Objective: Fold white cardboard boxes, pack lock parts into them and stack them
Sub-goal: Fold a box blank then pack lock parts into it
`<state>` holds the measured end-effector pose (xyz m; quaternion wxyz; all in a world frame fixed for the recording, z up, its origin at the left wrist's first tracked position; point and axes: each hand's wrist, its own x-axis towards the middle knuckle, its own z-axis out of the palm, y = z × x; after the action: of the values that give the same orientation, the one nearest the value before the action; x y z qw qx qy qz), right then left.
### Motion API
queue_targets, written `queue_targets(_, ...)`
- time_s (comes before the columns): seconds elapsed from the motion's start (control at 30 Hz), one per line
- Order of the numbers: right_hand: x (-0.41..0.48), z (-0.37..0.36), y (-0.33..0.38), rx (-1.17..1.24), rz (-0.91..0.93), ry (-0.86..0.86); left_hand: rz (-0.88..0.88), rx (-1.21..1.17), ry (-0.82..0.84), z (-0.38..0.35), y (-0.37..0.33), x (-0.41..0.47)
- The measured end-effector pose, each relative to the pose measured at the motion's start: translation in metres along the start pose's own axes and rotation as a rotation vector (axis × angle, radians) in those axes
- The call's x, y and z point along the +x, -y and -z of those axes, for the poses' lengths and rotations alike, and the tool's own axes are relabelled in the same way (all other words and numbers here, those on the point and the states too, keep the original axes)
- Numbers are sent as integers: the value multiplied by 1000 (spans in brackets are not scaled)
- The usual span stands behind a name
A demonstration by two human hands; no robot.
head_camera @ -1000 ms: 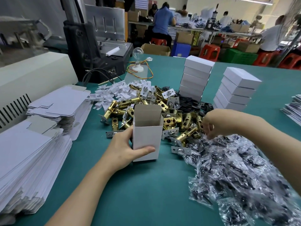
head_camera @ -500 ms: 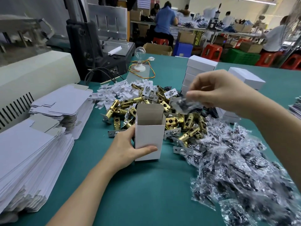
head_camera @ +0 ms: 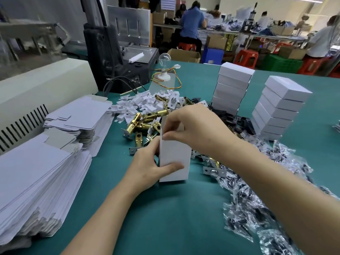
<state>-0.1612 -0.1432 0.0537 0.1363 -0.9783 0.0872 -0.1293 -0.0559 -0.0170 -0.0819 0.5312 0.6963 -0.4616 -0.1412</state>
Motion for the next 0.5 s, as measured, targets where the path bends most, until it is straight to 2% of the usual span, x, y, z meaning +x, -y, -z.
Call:
queue_targets(0.13,5,-7,-3,130,-69,-112,-78,-45,-115,3,-3,2)
queue_targets(0.27,3,-19,-5,129,-99,-41,-118,9,-288,5,0,2)
queue_targets(0.4,-5,-24,-12,32,-31,-53,-157,5,-349,4,-2,2)
queue_targets(0.47,-13,-26,-19,72,34,-132,-164,-25,-364,4,-2,3)
queue_targets(0.5,-18,-28,-23,117,44,-226,-171,-30,-363,4,-2,3)
